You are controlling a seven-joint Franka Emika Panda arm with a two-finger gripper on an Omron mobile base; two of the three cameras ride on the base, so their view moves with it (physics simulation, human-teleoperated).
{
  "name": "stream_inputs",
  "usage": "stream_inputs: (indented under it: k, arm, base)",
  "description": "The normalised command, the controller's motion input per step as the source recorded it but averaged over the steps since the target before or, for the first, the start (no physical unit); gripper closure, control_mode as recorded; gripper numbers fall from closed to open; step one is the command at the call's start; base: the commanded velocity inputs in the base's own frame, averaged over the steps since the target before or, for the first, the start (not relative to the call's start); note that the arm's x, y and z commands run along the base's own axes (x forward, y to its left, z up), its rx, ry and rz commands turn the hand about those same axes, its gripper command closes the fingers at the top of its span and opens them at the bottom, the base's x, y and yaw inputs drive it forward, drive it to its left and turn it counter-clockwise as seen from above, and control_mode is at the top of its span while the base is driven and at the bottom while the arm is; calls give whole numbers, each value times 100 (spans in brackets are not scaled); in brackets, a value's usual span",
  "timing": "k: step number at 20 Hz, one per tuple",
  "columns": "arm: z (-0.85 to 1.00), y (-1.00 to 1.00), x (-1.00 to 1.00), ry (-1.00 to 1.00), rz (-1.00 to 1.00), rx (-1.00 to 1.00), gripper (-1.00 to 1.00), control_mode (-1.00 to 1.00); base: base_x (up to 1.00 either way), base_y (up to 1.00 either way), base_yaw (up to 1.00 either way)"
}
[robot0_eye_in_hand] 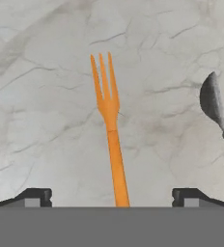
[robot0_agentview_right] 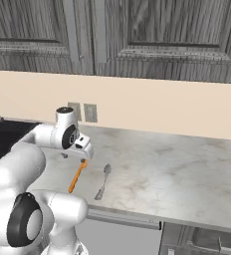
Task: Take the fork and place it on the left side of the plate. Then take the spoon and place it on the right side of the plate. Make sure they're directly next to the plate.
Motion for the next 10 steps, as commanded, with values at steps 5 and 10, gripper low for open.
stream_inputs:
  k: [5,10]
  arm:
    - [-51,0,10,5,0,-2,-100,-100]
    - [-40,0,0,7,0,-4,-100,-100]
  base:
    - [0,0,0]
    - [0,0,0]
